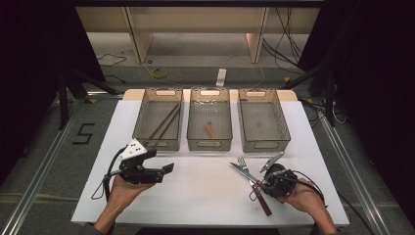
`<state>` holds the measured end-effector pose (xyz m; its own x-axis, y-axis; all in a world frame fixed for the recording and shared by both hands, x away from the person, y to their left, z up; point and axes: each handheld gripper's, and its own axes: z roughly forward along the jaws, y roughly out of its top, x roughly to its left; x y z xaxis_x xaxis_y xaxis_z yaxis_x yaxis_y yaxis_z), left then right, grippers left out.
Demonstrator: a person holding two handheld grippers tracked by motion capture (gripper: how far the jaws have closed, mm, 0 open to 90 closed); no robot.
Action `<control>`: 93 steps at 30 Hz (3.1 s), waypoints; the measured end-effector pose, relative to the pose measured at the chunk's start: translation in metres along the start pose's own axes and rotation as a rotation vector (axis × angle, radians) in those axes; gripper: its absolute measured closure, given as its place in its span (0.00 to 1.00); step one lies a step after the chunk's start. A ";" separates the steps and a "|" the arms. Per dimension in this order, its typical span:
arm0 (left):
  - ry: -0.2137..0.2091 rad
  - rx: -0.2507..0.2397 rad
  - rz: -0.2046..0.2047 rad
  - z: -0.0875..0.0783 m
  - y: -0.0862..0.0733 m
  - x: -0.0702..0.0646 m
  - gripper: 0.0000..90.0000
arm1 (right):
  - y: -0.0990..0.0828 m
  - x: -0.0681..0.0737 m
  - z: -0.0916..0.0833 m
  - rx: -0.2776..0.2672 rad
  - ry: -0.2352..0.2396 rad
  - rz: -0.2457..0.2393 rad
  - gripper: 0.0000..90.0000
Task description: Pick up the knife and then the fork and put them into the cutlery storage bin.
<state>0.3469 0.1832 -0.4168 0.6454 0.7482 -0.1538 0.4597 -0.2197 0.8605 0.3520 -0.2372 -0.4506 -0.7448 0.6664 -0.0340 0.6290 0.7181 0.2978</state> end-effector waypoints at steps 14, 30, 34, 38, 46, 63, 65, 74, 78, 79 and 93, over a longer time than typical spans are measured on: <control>0.004 -0.018 -0.010 -0.001 0.000 0.001 0.17 | 0.001 -0.008 -0.024 -0.126 0.009 0.012 0.86; 0.006 -0.047 -0.023 -0.004 0.000 0.003 0.17 | 0.026 -0.036 -0.048 -0.244 -0.028 0.062 0.86; 0.006 -0.057 -0.020 -0.005 0.000 0.003 0.17 | 0.034 -0.047 -0.055 -0.280 -0.036 0.087 0.86; 0.008 -0.060 -0.023 -0.005 0.000 0.003 0.17 | 0.042 -0.057 -0.060 -0.307 -0.047 0.108 0.86; 0.007 -0.065 -0.026 -0.005 0.000 0.003 0.17 | 0.056 -0.074 -0.063 -0.330 -0.049 0.153 0.86; 0.007 -0.068 -0.026 -0.005 0.000 0.003 0.17 | 0.080 -0.088 -0.066 -0.352 -0.067 0.179 0.86; 0.008 -0.067 -0.024 -0.006 0.001 0.003 0.17 | 0.083 -0.089 -0.066 -0.353 -0.068 0.189 0.86; 0.015 -0.073 -0.024 -0.006 0.001 0.003 0.17 | 0.095 -0.098 -0.066 -0.361 -0.077 0.211 0.86; 0.015 -0.070 -0.024 -0.006 0.001 0.003 0.17 | 0.100 -0.103 -0.064 -0.361 -0.077 0.233 0.86; 0.015 -0.071 -0.025 -0.006 0.001 0.003 0.17 | 0.101 -0.105 -0.063 -0.361 -0.080 0.236 0.86; 0.013 -0.083 -0.029 -0.007 0.001 0.003 0.17 | 0.117 -0.120 -0.056 -0.354 -0.105 0.304 0.85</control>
<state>0.3448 0.1896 -0.4130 0.6242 0.7619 -0.1730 0.4258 -0.1460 0.8930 0.5023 -0.2447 -0.3588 -0.5005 0.8656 0.0142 0.6867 0.3869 0.6154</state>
